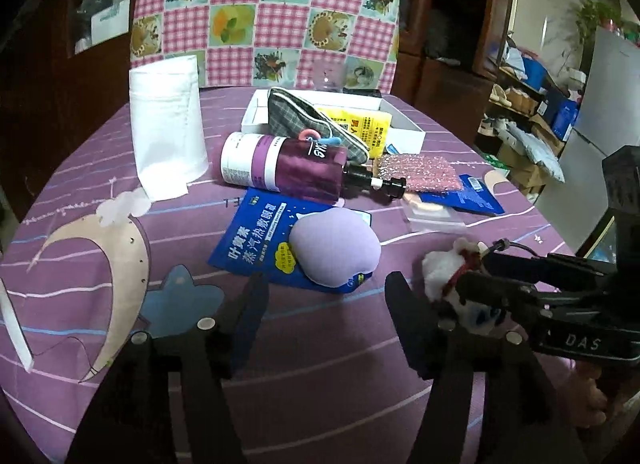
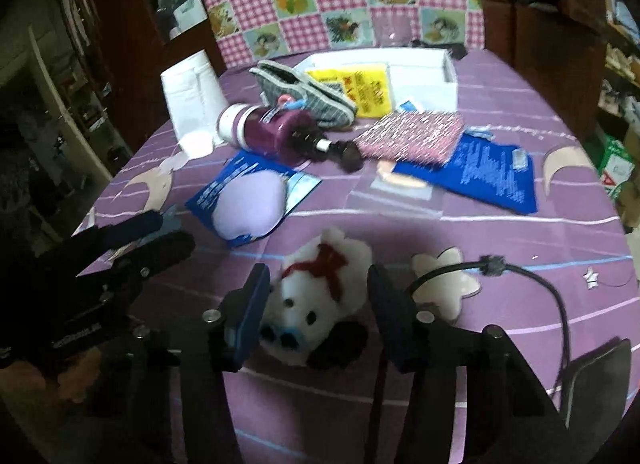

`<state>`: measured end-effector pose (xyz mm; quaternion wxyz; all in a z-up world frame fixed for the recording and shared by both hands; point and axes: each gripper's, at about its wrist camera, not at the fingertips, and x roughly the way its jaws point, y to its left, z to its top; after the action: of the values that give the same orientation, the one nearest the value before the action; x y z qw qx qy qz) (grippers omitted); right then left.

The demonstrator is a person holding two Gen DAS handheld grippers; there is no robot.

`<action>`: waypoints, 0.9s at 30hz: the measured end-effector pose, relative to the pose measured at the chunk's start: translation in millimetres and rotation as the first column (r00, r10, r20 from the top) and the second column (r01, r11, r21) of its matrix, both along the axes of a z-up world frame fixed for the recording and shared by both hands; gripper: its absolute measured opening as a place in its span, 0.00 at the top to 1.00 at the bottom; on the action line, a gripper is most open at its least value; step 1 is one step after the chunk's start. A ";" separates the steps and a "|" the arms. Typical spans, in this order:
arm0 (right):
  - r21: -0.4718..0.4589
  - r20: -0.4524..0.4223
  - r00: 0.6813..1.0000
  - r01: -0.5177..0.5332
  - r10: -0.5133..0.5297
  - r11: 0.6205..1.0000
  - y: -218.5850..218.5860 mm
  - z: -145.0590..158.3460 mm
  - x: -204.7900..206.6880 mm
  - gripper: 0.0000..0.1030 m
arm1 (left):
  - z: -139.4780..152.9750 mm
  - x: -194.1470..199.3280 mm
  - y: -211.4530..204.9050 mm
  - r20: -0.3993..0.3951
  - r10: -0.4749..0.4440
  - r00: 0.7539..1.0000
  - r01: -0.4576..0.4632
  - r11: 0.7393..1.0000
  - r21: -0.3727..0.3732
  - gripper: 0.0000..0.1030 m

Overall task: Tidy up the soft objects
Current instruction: 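Grasp the white plush dog toy with the right tool and lift, then grasp the lavender soft pad with the left tool while the right holds the plush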

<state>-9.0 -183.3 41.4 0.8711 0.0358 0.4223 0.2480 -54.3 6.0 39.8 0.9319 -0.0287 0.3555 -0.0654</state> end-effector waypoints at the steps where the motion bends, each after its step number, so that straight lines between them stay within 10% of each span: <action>1: 0.000 -0.007 1.000 -0.007 0.007 1.000 0.9 -0.7 -0.4 0.50 | -0.5 0.3 -0.5 -0.003 -0.001 1.000 0.001 1.000 0.005 0.39; 15: -0.006 -0.037 0.999 -0.009 0.009 1.000 1.9 -7.5 3.3 0.59 | -4.9 5.6 1.9 -0.046 -0.003 0.999 0.003 1.000 -0.008 0.39; 27: 0.125 0.104 0.993 0.044 -0.057 0.991 -19.0 19.3 -8.7 0.60 | -3.2 4.9 2.9 -0.032 -0.001 0.999 0.000 1.000 -0.011 0.39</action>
<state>-17.8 -202.4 60.7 0.8947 0.0866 0.3577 0.2530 -49.4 8.9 36.6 0.9259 -0.0349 0.3702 -0.0672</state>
